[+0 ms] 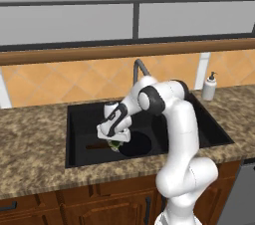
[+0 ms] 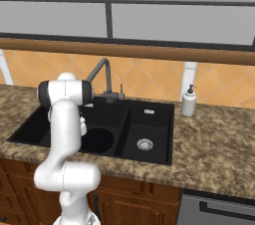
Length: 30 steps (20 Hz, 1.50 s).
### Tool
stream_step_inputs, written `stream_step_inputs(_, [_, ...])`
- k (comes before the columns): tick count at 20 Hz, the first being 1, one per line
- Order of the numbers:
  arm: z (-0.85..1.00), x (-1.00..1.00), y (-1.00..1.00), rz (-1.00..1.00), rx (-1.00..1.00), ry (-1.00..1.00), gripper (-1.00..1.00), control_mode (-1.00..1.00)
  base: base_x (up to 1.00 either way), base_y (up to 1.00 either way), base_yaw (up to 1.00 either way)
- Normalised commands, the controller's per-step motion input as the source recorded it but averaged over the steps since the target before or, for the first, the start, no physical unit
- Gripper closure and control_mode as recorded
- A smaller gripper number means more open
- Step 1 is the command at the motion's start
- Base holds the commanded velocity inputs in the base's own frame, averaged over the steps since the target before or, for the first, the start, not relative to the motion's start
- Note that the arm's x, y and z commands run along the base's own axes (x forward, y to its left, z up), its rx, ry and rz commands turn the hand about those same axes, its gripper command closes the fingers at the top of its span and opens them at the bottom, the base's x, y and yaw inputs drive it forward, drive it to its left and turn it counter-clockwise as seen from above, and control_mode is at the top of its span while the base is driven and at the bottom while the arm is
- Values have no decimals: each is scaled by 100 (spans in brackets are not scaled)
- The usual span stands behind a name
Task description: Pick the pan and sponge and place them into the sink. Then turn on the water.
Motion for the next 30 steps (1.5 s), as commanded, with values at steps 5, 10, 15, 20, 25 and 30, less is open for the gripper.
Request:
stream_step_inputs(5, [-26,30,0,0,0,-3,100,-100,0,0,0])
stream_step_inputs(10, [-16,15,3,0,0,-1,-100,-100,0,0,0])
stream_step_inputs(15, [4,2,4,0,0,0,-100,-100,0,0,0])
stream_step_inputs(20, [48,-7,-18,0,4,-2,-100,-100,0,0,0])
stream_step_inputs(25, [91,-30,-26,5,12,-13,-100,-100,0,0,0])
stream_step_inputs(30, [97,-56,-17,7,7,-19,-100,-100,0,0,0])
